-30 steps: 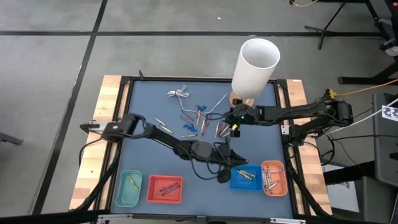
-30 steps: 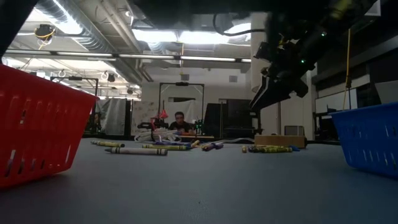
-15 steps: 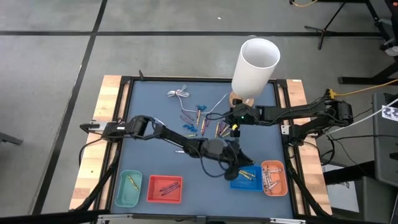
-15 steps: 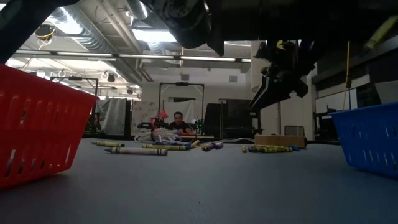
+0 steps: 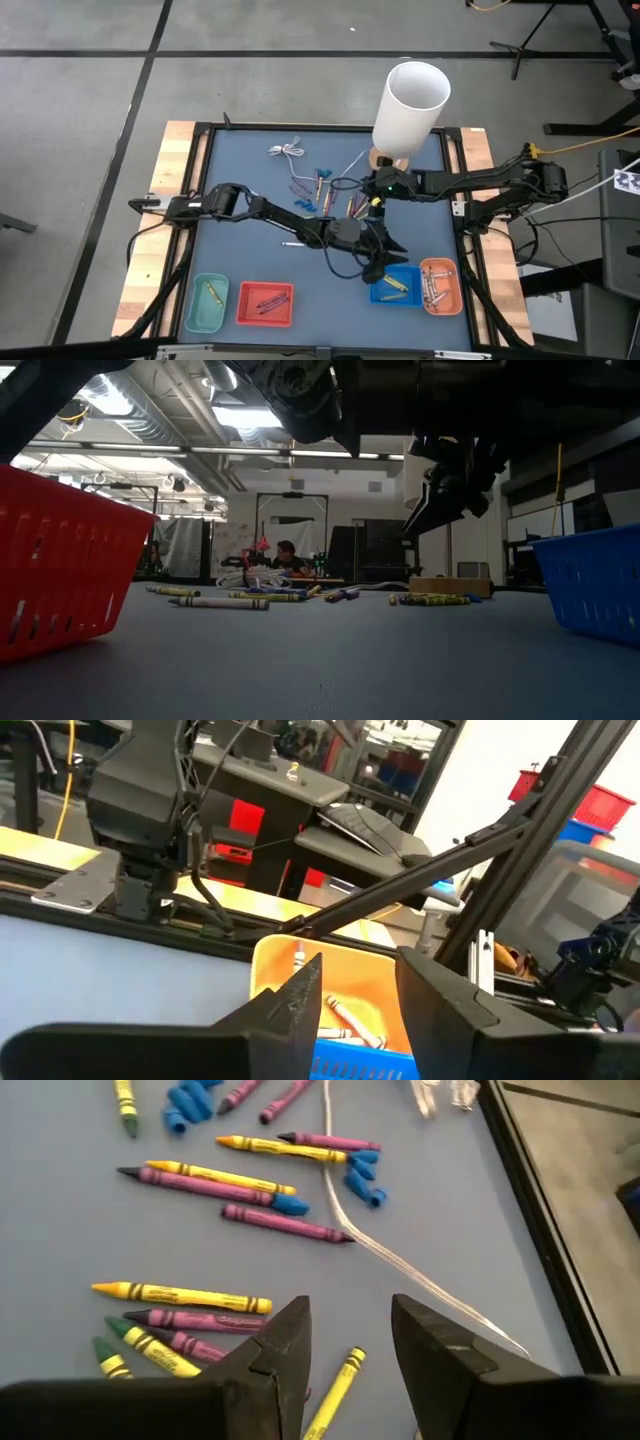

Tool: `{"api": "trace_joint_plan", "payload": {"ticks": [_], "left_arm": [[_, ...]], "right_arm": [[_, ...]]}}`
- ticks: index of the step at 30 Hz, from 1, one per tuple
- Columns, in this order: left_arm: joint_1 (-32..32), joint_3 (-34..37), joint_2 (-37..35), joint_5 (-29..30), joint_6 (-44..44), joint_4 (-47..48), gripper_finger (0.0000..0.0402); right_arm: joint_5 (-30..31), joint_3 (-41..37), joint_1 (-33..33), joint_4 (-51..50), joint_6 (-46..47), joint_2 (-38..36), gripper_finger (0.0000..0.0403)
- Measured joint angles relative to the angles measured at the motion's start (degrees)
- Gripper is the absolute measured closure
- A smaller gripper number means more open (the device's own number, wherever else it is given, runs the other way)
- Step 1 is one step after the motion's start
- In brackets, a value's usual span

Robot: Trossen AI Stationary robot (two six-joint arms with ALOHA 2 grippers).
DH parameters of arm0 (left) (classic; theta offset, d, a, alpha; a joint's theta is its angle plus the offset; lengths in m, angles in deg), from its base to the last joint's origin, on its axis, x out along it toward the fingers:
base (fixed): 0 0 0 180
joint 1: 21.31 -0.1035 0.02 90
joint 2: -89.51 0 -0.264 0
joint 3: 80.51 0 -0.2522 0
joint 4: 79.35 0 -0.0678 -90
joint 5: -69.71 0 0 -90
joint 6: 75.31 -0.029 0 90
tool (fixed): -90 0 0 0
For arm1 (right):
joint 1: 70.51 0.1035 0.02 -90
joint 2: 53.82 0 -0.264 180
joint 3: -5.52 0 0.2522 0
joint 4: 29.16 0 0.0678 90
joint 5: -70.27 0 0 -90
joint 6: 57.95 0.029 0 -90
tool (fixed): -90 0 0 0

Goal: Sort crayons
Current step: Put the green crayon into the blue basket

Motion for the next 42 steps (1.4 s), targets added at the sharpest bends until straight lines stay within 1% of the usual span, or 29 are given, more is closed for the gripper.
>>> {"api": "trace_joint_plan", "payload": {"ticks": [2, 5, 8, 12, 15, 17, 21, 24, 26, 33, 37, 42], "left_arm": [[-0.7, 0.0, -0.4, -2.3, -1.1, 1.1, 0.0293], [-1.9, 0.0, -1.6, -8.3, -2.1, 3.4, 0.0304], [-3.1, 0.0, -4.0, -13.1, -2.8, 9.4, 0.0316], [-4.0, 0.1, -8.1, -13.8, -5.7, 22.1, 0.0327], [-3.9, 0.1, -11.4, -12.1, -8.1, 31.0, 0.0332], [-3.6, 0.1, -13.9, -10.6, -9.0, 37.8, 0.0332], [-2.8, 0.0, -17.9, -6.0, -9.5, 48.2, 0.0333], [-1.9, 0.0, -19.5, -2.2, -9.5, 53.5, 0.0333], [-1.1, 0.0, -19.9, -0.7, -9.3, 55.0, 0.0333], [1.2, 0.1, -20.3, 2.5, -7.0, 63.2, 0.0333], [2.2, 0.1, -20.3, 4.1, -4.9, 71.4, 0.0333], [4.1, 1.4, -20.3, 10.5, -1.1, 78.0, 0.0333]], "right_arm": [[0.5, 0.0, -0.1, -0.1, 0.4, 0.0, 0.0262], [0.6, 0.0, -0.7, -0.8, 0.6, 0.0, 0.0262], [0.4, 0.0, -1.9, -2.1, 0.7, 0.0, 0.0262], [0.4, 0.0, -4.2, -3.2, 3.0, 0.0, 0.0262], [-0.8, 0.0, -6.2, -3.6, 4.3, 0.0, 0.0262], [-3.3, 0.0, -7.6, -3.7, 4.9, 0.0, 0.0262], [-7.9, 0.0, -9.6, -4.0, 5.1, 0.1, 0.0262], [-8.5, 0.0, -10.2, -4.4, 5.2, 0.4, 0.0262], [-8.4, 0.0, -10.1, -4.0, 5.2, 0.7, 0.0262], [-8.4, 0.0, -10.1, -4.0, 5.1, 1.9, 0.0262], [-8.5, 0.0, -10.1, -4.3, 7.5, 3.7, 0.0262], [-8.9, 0.0, -10.1, -4.3, 8.4, 7.2, 0.0262]]}}
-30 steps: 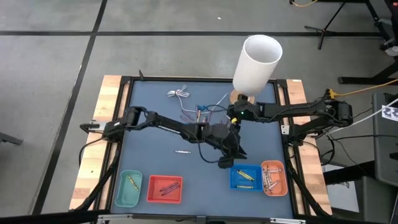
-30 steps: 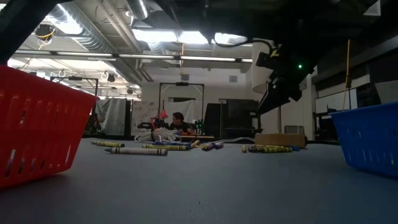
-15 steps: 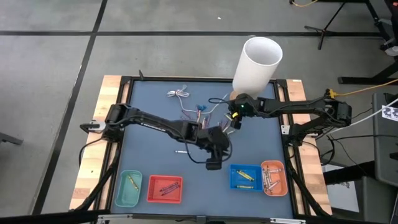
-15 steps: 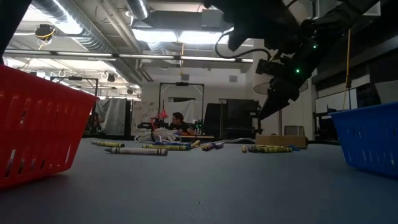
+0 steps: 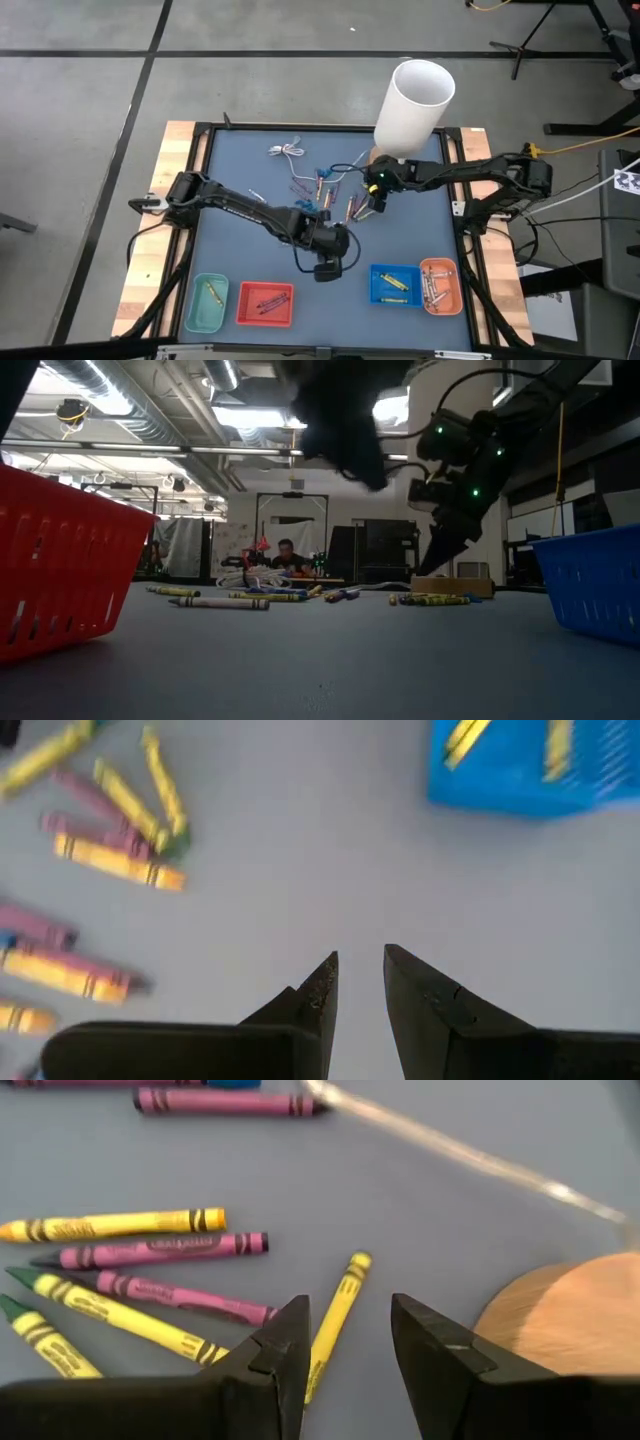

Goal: Sort crayons
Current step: Put the green crayon into the blue basket

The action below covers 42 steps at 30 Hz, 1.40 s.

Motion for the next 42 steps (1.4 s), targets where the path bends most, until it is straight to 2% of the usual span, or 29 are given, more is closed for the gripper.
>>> {"api": "trace_joint_plan", "payload": {"ticks": [7, 14, 17, 28, 32, 37, 42], "left_arm": [[1.7, 5.8, -0.7, 2.6, 6.1, 0.0, 0.0333], [1.7, 12.3, -1.9, 2.5, 8.9, -8.3, 0.0333], [1.7, 13.5, -1.8, 2.3, 8.8, -11.5, 0.0333], [1.5, 14.1, -1.8, 2.2, 7.5, -11.5, 0.0333], [1.5, 14.1, -1.8, 2.3, 6.9, -11.3, 0.0333], [1.3, 14.1, -1.8, 2.4, 4.4, -10.0, 0.0333], [0.0, 14.1, -1.8, 2.4, 2.2, -4.7, 0.0333]], "right_arm": [[-0.6, 0.0, 0.0, -0.1, 1.4, 4.5, 0.0262], [-0.7, 0.2, 0.0, 0.1, 1.5, 6.1, 0.0262], [-0.6, 0.0, -0.1, 0.0, 1.5, 6.3, 0.0262], [-1.0, 0.0, 0.0, 0.0, 1.4, 6.3, 0.0265], [-1.1, 0.0, 0.0, 0.0, 1.4, 6.3, 0.0290], [-1.4, 0.0, 0.0, 0.0, 1.1, 6.3, 0.0349], [-1.3, 0.0, 0.0, 0.0, 1.1, 6.2, 0.0394]]}}
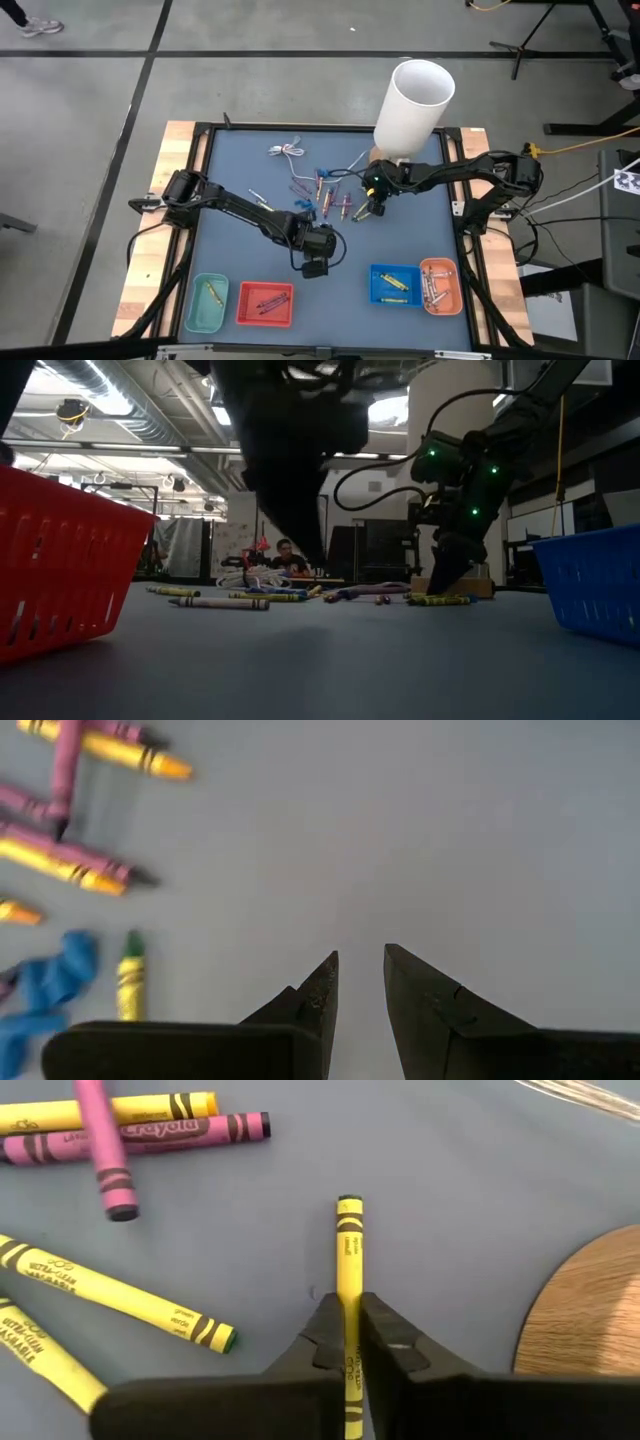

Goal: Sort crayons
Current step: Put the green crayon into the blue basket

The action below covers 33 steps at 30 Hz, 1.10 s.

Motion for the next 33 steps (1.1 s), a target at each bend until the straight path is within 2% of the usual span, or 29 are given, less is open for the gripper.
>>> {"api": "trace_joint_plan", "payload": {"ticks": [5, 9, 15, 19, 23, 26, 29, 33], "left_arm": [[-1.7, 0.0, 0.0, 0.0, -2.8, 6.2, 0.0333], [-3.4, 0.0, 0.0, 0.0, -6.3, 7.6, 0.0333], [-5.1, 2.0, -3.9, 0.7, -9.8, 9.5, 0.0333], [-6.1, 9.6, -10.8, 1.0, -8.8, 6.6, 0.0333], [-6.8, 18.7, -18.7, 2.0, -6.9, -0.1, 0.0333], [-7.1, 24.3, -23.1, 1.8, -5.4, -5.3, 0.0333], [-7.0, 28.5, -25.8, 1.9, -3.9, -11.4, 0.0333], [-7.0, 31.0, -25.6, 1.8, -3.4, -16.2, 0.0333]], "right_arm": [[0.2, 0.0, 0.0, 0.0, 0.0, 0.0, 0.0383], [0.0, 0.9, 0.0, -1.2, 0.0, 0.0, 0.0387], [-7.5, 5.9, 0.1, -5.7, 0.2, 0.0, 0.0401], [-10.2, 9.8, 2.1, -9.5, 1.1, 0.0, 0.0403], [-10.1, 12.9, 5.5, -13.0, 1.2, 0.0, 0.0403], [-7.7, 14.2, 7.6, -12.9, 1.4, 0.0, 0.0403], [-6.2, 15.0, 8.9, -12.6, 3.0, 0.0, 0.0403], [-6.2, 15.3, 10.0, -12.0, 6.4, 0.0, 0.0403]]}}
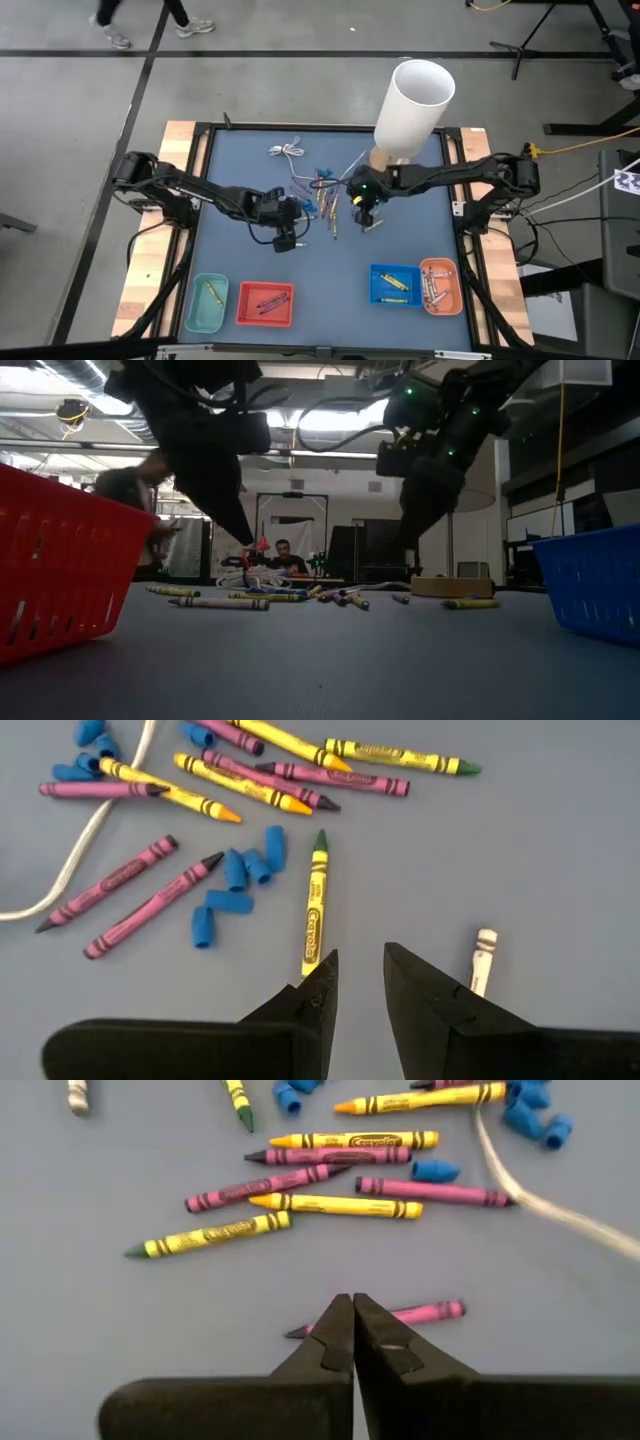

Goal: Sort crayons
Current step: Put the green crayon into the blue basket

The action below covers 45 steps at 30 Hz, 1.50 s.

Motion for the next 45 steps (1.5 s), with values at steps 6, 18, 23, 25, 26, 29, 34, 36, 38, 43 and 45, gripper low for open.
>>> {"api": "trace_joint_plan", "payload": {"ticks": [6, 18, 23, 25, 26, 29, 34, 36, 38, 43, 45], "left_arm": [[0.0, 0.4, 0.9, 0.5, 1.4, -1.7, 0.0333], [0.0, 0.3, 0.9, 0.5, 1.4, -2.7, 0.0333], [0.0, 0.3, 0.9, 0.5, 1.5, -2.7, 0.0333], [0.0, 0.3, 0.9, 0.5, 1.5, -2.7, 0.0333], [0.0, 0.3, 0.9, 0.5, 1.5, -2.7, 0.0333], [0.0, 0.3, 0.9, 0.6, 1.5, -2.7, 0.0333], [0.0, 0.3, 0.9, 0.5, 1.5, -2.7, 0.0333], [0.0, 0.3, 0.9, 0.5, 1.5, -2.7, 0.0333], [0.0, 0.3, 0.9, 0.5, 1.5, -2.7, 0.0333], [0.0, 0.3, 0.9, 0.5, 2.4, -2.7, 0.0333], [0.0, 0.3, 0.9, 0.5, 2.9, -2.7, 0.0333]], "right_arm": [[-1.0, 0.0, 0.5, -2.1, 7.0, 0.0, 0.0403], [-16.1, -0.1, 0.6, -20.9, -2.3, -0.1, 0.0375], [-16.1, -2.3, 0.5, -21.5, -5.3, -0.1, 0.0369], [-16.1, -3.3, 0.5, -21.5, -7.0, -0.1, 0.0368], [-16.1, -3.6, 0.5, -21.5, -8.0, -0.1, 0.0367], [-16.0, -3.9, 0.5, -21.1, -10.6, -0.1, 0.0367], [-15.2, -3.9, 0.5, -19.7, -13.7, -0.1, 0.0367], [-13.8, -3.9, 0.5, -18.8, -14.7, -0.1, 0.0367], [-12.8, -3.9, 0.5, -18.3, -15.6, 0.0, 0.0367], [-12.6, -3.9, 0.5, -18.0, -16.3, 0.1, 0.0367], [-12.6, -3.9, 0.5, -18.3, -16.3, 0.1, 0.0367]]}}
